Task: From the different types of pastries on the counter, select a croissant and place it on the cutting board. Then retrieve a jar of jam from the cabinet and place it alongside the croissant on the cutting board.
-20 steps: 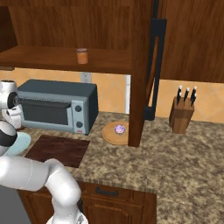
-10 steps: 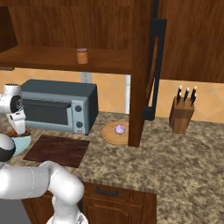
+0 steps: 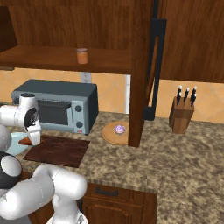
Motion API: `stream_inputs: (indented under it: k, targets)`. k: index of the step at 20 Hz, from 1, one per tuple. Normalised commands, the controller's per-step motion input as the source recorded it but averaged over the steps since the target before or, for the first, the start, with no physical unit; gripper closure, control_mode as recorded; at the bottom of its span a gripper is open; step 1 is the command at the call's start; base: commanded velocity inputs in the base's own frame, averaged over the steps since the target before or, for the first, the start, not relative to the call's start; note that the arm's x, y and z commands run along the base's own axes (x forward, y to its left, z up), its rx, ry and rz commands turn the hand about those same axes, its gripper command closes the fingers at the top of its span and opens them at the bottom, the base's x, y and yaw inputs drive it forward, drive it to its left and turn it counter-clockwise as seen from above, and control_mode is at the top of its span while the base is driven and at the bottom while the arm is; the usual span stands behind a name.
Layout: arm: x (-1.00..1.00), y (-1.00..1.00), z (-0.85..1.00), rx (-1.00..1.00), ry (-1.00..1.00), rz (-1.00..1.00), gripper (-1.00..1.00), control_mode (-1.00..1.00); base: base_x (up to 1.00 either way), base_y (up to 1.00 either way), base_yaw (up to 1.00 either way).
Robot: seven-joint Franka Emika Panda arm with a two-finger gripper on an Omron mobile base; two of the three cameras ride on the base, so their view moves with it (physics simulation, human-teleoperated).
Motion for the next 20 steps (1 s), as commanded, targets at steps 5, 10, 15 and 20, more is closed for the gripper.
stream_inputs:
  k: [5,10,15,20]
  targets:
    - [0.01,-0.41,-0.20,0.01,-0.04,-0.04,1.00,-1.00,0.00,0.00,0.00]
    - [0.17,-0.25,0.00,0.00,0.00,-0.02,1.00,-1.00,0.00,0.00,0.00]
    - [0.30,-0.02,-0.15,0.00,0.00,0.00,1.00,-1.00,0.00,0.00,0.00]
    - [0.27,0.00,-0.14,0.00,0.00,0.00,-1.00,-1.00,0.00,0.00,0.00]
